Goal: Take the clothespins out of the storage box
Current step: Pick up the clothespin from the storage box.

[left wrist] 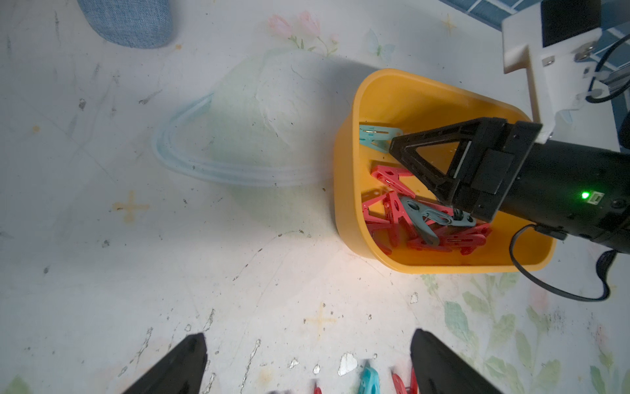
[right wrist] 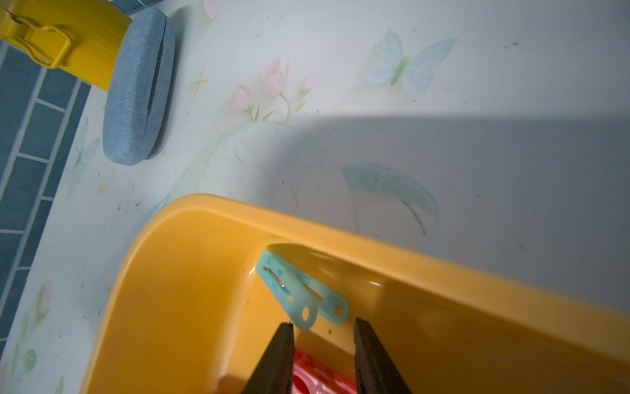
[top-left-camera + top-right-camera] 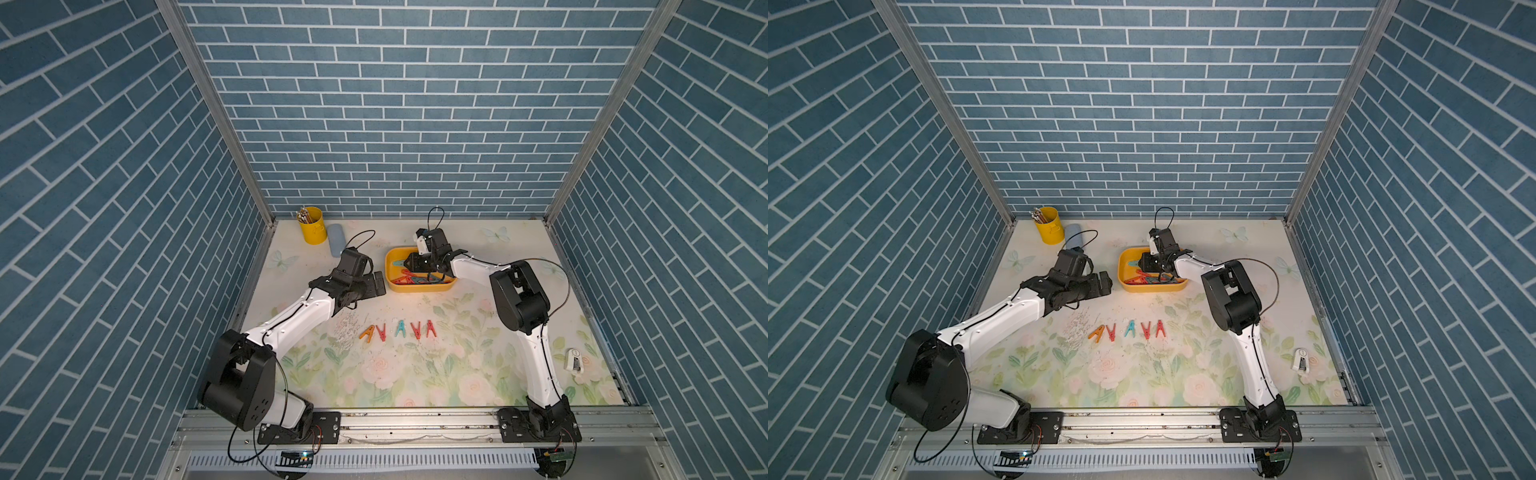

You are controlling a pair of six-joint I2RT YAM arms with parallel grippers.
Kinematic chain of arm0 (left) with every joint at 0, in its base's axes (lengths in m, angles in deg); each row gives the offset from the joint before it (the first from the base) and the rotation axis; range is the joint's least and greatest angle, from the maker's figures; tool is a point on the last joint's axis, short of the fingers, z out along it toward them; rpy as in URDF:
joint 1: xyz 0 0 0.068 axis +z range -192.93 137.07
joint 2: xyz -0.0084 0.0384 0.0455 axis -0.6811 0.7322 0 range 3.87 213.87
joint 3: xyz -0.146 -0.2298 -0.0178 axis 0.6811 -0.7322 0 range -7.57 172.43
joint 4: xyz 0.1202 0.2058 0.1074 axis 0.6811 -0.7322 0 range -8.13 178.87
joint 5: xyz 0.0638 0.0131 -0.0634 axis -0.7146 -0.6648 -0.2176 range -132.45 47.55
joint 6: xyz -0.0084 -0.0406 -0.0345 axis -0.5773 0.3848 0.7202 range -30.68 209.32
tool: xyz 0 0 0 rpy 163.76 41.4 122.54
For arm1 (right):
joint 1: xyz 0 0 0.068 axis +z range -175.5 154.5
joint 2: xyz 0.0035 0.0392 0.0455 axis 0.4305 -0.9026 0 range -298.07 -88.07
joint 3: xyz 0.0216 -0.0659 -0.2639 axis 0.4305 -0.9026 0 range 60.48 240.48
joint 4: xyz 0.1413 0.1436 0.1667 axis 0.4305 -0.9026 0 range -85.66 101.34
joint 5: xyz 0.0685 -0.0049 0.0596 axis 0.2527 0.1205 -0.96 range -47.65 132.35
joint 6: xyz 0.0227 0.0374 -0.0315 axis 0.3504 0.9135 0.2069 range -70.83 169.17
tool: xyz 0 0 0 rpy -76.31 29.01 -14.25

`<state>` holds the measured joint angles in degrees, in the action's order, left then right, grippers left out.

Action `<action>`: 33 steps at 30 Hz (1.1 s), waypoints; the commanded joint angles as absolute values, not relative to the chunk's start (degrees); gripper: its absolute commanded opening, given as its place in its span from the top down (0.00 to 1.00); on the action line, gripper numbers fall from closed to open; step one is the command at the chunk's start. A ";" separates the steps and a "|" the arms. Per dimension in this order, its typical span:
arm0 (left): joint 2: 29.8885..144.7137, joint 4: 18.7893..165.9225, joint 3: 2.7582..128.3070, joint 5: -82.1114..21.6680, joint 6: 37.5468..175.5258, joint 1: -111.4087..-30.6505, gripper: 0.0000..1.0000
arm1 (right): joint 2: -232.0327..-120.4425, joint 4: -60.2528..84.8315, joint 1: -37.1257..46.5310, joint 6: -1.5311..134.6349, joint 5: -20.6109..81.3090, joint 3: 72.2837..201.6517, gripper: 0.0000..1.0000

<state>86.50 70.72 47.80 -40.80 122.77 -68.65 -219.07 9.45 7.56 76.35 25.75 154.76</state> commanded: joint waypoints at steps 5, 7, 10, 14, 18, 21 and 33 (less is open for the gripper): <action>86.52 70.50 48.61 -40.47 121.84 -68.06 0.00 | -220.78 14.28 6.95 80.40 21.47 156.71 0.67; 86.42 70.50 48.51 -40.44 121.92 -68.06 0.00 | -221.25 14.84 6.88 80.97 21.15 156.89 0.67; 86.26 70.36 48.41 -40.53 121.88 -67.98 0.00 | -221.75 15.26 6.84 81.51 20.90 157.12 0.67; 85.76 70.24 48.07 -40.65 122.07 -68.06 0.01 | -222.17 15.55 6.75 81.86 21.17 157.08 0.72; 85.13 70.08 47.98 -40.76 122.10 -67.97 0.01 | -221.69 15.80 6.76 81.95 21.25 156.58 0.80; 85.04 69.98 47.80 -40.82 122.10 -67.91 0.01 | -220.73 16.92 6.76 82.45 21.17 155.53 0.90; 83.68 71.33 47.23 -39.24 122.01 -67.98 0.00 | -208.04 20.80 6.76 83.27 22.89 143.77 1.00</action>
<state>84.73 70.74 47.80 -40.06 122.70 -68.34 -214.22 19.17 6.95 82.42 21.70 145.95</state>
